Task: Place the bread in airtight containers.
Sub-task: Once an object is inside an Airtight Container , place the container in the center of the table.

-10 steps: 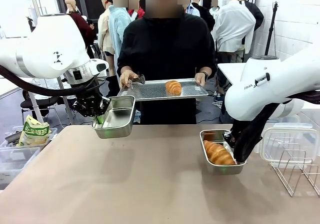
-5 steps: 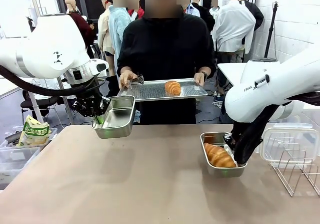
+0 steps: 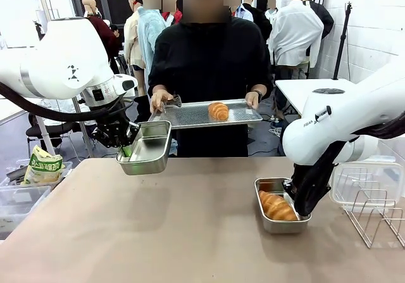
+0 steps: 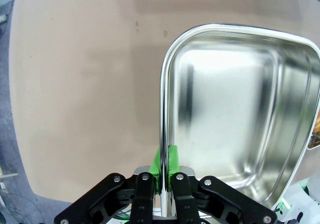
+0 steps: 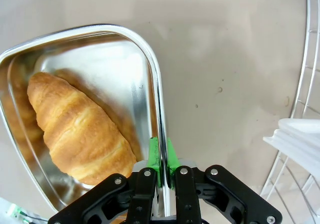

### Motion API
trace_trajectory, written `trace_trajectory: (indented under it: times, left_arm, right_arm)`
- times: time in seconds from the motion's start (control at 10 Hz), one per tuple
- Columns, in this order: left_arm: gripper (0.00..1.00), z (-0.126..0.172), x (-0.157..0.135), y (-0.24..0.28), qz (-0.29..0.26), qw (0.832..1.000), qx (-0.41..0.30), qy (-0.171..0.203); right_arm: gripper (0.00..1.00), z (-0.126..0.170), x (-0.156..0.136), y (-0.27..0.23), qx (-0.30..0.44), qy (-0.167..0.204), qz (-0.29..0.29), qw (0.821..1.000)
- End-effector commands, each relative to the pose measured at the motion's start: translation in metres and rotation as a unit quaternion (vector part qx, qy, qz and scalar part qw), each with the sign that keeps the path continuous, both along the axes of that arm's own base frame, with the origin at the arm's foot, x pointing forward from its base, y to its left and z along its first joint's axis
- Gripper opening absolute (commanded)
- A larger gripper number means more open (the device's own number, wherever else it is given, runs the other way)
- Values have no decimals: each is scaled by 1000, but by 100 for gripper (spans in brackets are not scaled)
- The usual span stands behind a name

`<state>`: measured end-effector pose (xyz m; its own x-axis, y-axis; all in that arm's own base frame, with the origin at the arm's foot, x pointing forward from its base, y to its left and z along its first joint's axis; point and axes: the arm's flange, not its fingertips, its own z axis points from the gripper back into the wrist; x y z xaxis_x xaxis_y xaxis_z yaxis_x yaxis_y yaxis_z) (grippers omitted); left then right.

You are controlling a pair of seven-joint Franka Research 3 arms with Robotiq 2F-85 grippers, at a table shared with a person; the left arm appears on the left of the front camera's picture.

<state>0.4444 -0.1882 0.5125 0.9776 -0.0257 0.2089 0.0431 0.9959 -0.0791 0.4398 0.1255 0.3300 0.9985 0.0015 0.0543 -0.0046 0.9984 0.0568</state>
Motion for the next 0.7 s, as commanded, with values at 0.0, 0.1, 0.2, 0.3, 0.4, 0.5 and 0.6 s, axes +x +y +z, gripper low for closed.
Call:
trace_trajectory:
  times: [0.0,0.1,0.2,0.3,0.4,0.5,0.6]
  left_arm:
    - [0,3,1,0,1,1000,-2,-3]
    - [0,3,1,0,1,1000,-2,-3]
    - [0,3,1,0,1,1000,-2,-3]
    - [0,3,1,0,1,1000,-2,-3]
    - [0,3,1,0,1,1000,-2,-3]
    - [0,3,1,0,1,1000,-2,-3]
    - [0,3,1,0,1,1000,-2,-3]
  right_arm:
    - [0,3,8,2,-6,-15,-12,1000]
    - [0,-1,8,3,-6,-12,-10,1000]
    - [0,-2,8,3,-8,-7,-13,1000]
    - [10,-4,10,3,-8,-1,-15,1000]
    - [29,-8,12,2,-10,6,-18,1000]
    - [47,-10,12,1,-8,5,-22,1000]
    - [65,-9,12,1,-6,2,-25,1000]
